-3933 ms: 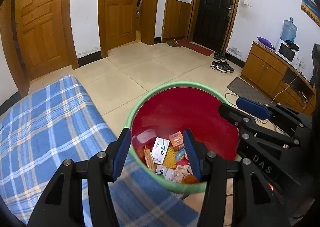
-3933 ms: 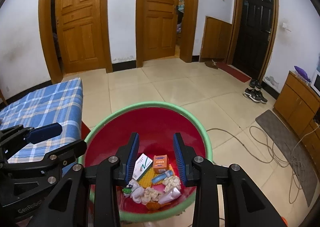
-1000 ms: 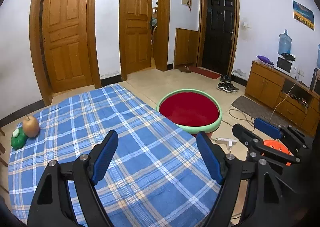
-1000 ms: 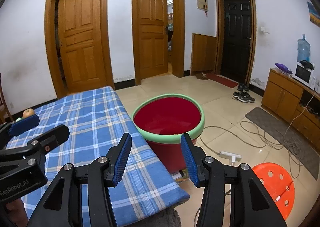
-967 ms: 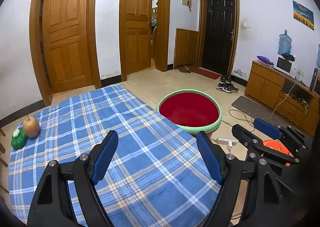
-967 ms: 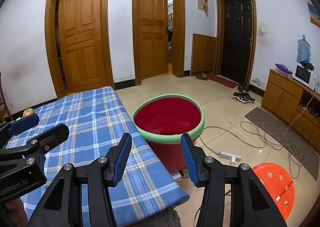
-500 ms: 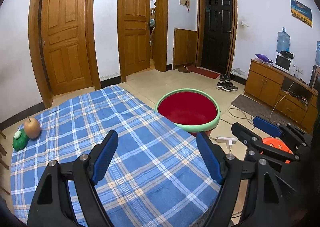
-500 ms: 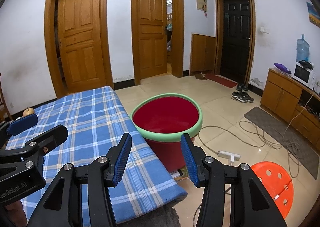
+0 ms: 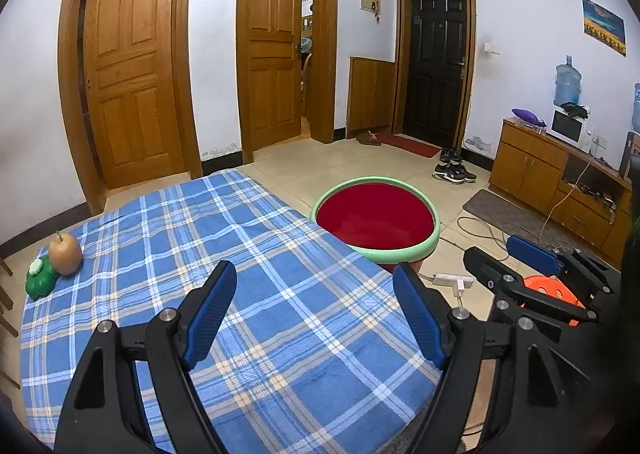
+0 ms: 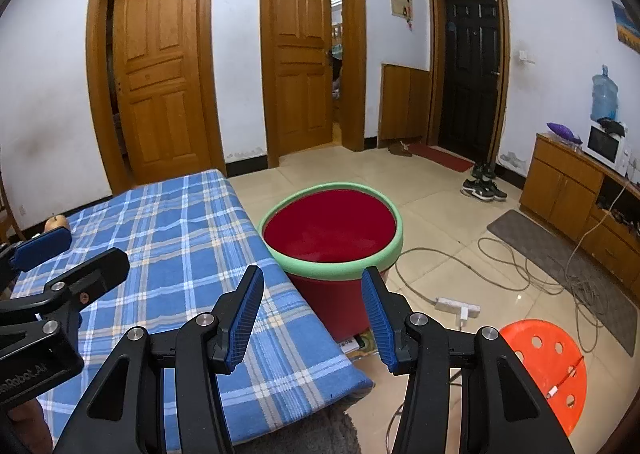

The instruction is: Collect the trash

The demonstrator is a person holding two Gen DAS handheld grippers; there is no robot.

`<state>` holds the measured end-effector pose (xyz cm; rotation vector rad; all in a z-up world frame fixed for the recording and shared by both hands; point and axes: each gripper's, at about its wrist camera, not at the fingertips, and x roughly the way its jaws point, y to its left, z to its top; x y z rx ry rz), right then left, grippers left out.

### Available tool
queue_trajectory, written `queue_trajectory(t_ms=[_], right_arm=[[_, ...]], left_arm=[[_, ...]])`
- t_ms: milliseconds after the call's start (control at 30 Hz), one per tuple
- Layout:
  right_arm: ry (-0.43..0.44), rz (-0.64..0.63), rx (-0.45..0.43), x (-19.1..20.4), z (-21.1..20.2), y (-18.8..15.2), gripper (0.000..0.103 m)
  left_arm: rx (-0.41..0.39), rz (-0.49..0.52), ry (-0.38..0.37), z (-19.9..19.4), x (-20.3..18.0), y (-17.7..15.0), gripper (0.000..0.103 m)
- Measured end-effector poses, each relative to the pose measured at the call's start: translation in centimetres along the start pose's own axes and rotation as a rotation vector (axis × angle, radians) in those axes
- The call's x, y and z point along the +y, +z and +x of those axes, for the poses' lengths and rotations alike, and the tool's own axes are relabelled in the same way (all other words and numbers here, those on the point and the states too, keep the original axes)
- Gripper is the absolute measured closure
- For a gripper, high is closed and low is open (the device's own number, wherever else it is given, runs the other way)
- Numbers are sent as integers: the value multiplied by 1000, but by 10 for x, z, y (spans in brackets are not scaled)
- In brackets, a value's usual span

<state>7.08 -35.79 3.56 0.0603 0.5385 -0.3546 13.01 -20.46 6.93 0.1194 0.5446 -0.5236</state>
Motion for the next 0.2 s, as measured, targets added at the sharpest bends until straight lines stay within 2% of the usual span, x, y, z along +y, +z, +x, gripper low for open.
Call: queue_trajectory(t_ms=[200], right_arm=[[3, -1, -1, -1, 0, -2, 51]], left_arm=[[0, -10, -11, -2, 2, -1, 23]])
